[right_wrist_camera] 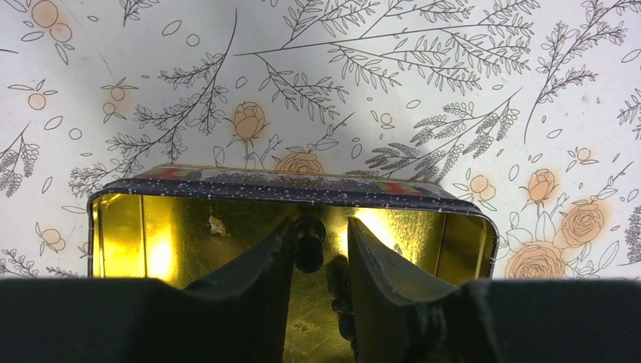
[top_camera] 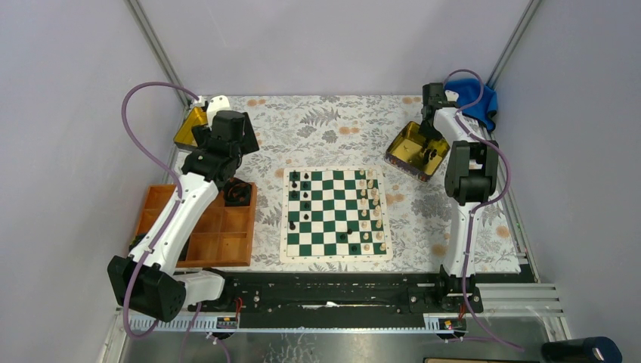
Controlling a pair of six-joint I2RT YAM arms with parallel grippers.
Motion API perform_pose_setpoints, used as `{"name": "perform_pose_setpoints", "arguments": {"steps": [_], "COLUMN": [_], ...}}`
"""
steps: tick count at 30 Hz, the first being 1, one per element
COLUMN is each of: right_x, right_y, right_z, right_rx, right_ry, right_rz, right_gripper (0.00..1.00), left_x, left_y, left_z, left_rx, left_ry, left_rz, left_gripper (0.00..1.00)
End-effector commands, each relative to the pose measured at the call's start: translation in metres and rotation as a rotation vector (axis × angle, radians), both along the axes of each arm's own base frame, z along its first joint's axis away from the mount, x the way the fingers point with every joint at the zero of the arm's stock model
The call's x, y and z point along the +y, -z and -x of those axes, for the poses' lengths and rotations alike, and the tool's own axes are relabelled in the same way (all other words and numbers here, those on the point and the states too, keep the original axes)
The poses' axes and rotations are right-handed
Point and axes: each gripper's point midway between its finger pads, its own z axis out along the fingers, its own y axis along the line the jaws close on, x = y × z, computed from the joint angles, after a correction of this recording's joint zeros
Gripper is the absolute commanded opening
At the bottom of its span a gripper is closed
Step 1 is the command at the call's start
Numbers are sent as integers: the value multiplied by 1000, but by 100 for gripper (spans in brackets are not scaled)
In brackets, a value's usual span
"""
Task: Set up the chess pieces on the board
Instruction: Pick up the chess piece from the storage box.
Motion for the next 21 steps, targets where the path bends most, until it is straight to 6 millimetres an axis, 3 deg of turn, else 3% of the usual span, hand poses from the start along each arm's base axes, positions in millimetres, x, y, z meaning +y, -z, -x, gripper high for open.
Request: {"name": "perform_pose_setpoints", "arguments": {"steps": [1,11,21], "right_x": [0,1,6], "right_y": [-15,-15,-13], "right_z": [-15,-13,-10], "right_rx": [-56,-51,-39], "right_ry": [-4,-13,-29], "right_rz": [-13,-19,-39], "right_gripper": [36,28,37], "left_x": [-3,-4,-5], "left_y": [-18,-18,-18], "left_z": [-9,-9,-8], "left_rx": [-57,-60,-61], "left_ry": [9,12,17], "left_rz": [13,20,27], "left_gripper": [99,99,99]}}
